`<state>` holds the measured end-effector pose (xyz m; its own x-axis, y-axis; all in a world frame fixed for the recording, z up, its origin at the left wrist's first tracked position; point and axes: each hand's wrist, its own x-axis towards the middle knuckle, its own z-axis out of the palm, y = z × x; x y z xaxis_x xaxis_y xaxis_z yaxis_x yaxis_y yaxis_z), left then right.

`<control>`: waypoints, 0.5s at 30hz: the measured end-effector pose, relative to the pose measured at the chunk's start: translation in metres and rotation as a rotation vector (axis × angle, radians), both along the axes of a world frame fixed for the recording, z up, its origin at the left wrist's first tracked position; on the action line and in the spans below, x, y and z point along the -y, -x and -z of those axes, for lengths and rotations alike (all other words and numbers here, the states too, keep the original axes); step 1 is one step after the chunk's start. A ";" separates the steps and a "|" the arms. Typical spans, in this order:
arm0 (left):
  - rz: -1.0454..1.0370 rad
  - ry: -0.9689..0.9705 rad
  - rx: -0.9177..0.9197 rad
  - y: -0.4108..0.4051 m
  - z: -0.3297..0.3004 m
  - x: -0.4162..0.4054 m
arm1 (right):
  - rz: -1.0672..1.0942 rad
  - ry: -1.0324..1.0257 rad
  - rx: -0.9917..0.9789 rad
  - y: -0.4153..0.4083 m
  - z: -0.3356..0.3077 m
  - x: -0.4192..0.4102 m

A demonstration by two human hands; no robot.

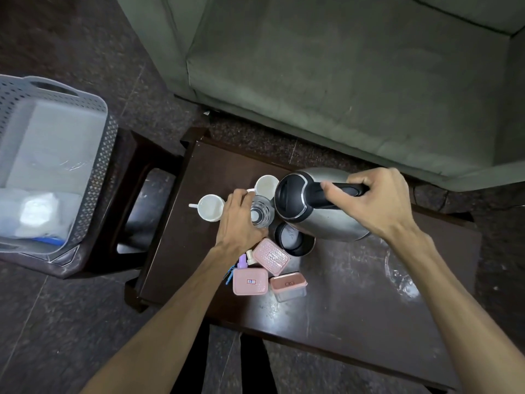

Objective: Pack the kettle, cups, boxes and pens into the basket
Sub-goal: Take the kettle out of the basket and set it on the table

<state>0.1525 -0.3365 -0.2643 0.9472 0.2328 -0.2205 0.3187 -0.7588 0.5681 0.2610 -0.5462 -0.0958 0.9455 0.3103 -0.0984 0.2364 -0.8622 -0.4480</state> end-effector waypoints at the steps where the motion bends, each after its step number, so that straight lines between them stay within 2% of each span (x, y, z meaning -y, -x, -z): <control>1: 0.001 0.002 0.003 0.000 0.000 0.001 | -0.012 0.027 0.010 -0.001 0.001 -0.002; 8: -0.037 0.003 0.014 0.005 0.002 0.008 | -0.110 0.202 0.026 -0.008 0.002 -0.015; 15: -0.120 0.119 0.004 0.019 0.001 0.010 | -0.196 0.283 0.087 -0.009 -0.006 -0.030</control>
<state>0.1336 -0.3467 -0.2658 0.9153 0.3164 -0.2494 0.4002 -0.6427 0.6533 0.2697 -0.5165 -0.0901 0.8794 0.4585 -0.1283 0.4362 -0.8839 -0.1686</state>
